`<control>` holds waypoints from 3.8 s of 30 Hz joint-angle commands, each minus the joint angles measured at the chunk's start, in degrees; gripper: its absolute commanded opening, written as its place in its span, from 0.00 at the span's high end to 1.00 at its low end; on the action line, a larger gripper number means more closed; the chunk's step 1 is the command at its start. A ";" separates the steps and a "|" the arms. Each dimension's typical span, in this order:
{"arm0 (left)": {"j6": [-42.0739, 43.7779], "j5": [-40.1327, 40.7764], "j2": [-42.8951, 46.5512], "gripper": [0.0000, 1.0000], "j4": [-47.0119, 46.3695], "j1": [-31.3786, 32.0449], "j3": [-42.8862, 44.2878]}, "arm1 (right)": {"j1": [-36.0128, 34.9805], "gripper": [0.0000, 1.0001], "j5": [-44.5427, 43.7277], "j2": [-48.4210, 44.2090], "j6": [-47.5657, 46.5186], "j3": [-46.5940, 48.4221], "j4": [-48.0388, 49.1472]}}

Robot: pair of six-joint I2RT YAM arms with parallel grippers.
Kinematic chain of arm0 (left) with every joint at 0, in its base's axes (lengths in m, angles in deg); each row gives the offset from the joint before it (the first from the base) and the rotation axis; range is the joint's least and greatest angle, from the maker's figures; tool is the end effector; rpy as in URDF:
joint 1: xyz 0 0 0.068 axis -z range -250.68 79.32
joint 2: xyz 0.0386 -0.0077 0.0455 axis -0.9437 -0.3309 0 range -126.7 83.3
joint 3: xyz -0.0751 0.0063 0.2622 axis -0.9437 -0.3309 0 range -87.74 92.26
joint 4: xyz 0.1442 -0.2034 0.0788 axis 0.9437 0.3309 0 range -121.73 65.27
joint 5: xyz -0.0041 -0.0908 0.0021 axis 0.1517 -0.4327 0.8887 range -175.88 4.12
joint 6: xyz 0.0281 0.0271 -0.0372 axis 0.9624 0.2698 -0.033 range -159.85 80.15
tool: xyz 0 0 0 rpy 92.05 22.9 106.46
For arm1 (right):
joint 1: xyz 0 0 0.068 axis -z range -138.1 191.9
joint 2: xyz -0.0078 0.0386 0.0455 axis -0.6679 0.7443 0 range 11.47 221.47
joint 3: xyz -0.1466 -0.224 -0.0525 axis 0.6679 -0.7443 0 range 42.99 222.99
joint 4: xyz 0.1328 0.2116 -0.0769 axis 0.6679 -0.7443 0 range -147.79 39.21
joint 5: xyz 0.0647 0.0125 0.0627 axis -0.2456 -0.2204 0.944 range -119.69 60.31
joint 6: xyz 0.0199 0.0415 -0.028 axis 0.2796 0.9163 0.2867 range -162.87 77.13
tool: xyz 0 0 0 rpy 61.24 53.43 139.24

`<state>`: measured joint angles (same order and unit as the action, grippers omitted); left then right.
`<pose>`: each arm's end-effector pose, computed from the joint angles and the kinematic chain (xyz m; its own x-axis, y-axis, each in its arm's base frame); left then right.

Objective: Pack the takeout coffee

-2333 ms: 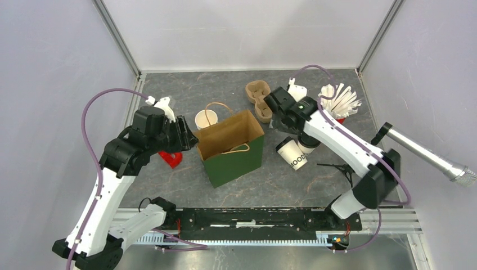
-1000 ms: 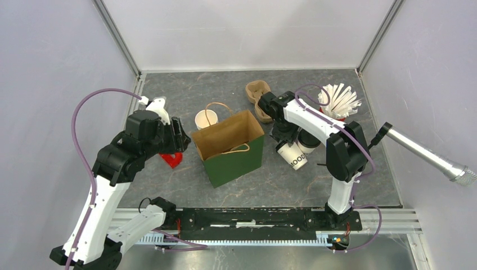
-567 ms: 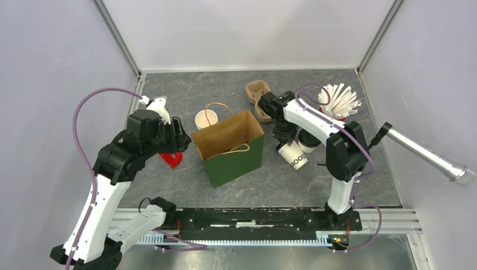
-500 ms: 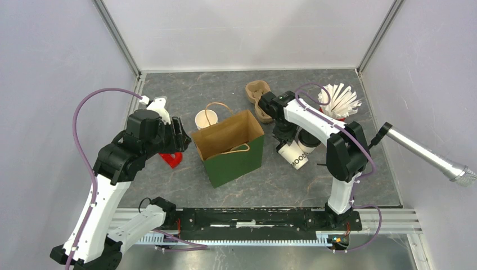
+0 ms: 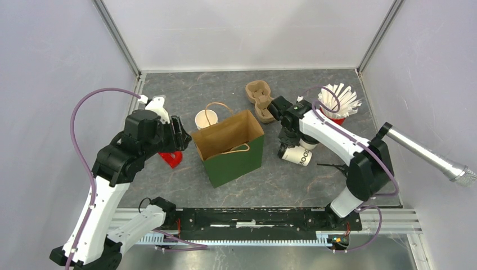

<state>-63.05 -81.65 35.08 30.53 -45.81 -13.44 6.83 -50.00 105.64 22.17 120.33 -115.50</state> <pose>0.1156 -0.0508 0.4074 -0.6363 -0.1380 -0.7590 0.1248 0.9525 -0.2778 0.2582 0.1662 0.2571 -0.7924 0.4824 -0.3734 0.5240 0.8516 -0.0117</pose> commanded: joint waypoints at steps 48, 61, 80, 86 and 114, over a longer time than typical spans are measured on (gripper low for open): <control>1.16 -1.23 3.24 0.37 -2.83 0.15 -2.19 | -6.44 0.43 -18.28 12.96 -9.41 9.78 -3.63; 0.81 -0.66 1.91 0.37 -1.86 0.10 -0.82 | -5.35 0.45 -18.26 14.64 -11.46 6.80 -0.98; 0.89 -0.49 0.49 0.37 -1.90 0.17 2.70 | -5.91 0.74 -12.27 1.49 -13.39 -4.09 7.61; 0.09 -2.08 -2.99 0.37 2.10 0.13 12.87 | -6.69 0.74 -9.15 -7.65 -15.47 -9.85 13.68; -1.23 -21.06 -12.07 0.41 -4.54 0.19 23.80 | -9.09 0.63 22.96 -58.50 -31.56 -63.44 71.94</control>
<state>-66.55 -99.88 24.02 28.00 -45.79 7.50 -1.98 -29.28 48.77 -9.22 58.08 -44.97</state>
